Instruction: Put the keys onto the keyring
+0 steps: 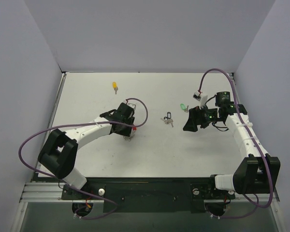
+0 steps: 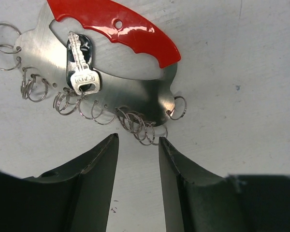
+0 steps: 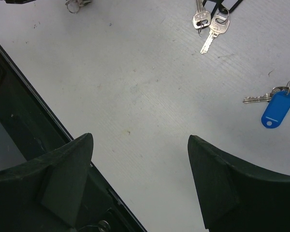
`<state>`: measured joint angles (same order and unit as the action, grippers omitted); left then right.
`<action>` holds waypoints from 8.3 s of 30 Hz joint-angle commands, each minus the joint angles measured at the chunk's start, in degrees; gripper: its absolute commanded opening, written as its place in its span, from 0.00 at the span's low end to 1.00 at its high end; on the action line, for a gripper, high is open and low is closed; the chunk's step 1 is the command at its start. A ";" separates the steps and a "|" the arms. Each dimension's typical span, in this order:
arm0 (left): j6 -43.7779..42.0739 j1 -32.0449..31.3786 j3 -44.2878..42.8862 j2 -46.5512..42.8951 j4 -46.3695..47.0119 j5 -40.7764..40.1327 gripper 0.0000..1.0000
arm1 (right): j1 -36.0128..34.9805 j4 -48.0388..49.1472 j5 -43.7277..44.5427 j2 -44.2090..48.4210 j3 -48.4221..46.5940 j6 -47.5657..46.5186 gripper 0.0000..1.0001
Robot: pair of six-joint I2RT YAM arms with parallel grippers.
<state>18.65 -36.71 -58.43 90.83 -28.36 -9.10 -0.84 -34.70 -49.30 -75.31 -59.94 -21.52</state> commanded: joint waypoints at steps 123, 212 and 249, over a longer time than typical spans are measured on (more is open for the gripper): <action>-10.39 -9.08 22.84 -31.94 53.85 41.18 0.00 | -30.71 -27.88 -9.07 -6.34 -23.20 -35.61 0.53; -0.64 -9.96 33.12 -34.76 62.98 38.63 0.37 | -35.98 -34.56 -9.85 -13.28 -24.43 -43.86 0.00; -6.17 -18.31 30.66 -25.44 70.55 41.01 0.36 | -34.93 -46.25 -14.07 -14.69 -21.53 -68.39 0.00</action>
<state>14.24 -54.65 -25.23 65.87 41.69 33.80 -35.99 -74.22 -59.94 -89.08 -81.97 -88.62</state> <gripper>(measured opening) 0.365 0.005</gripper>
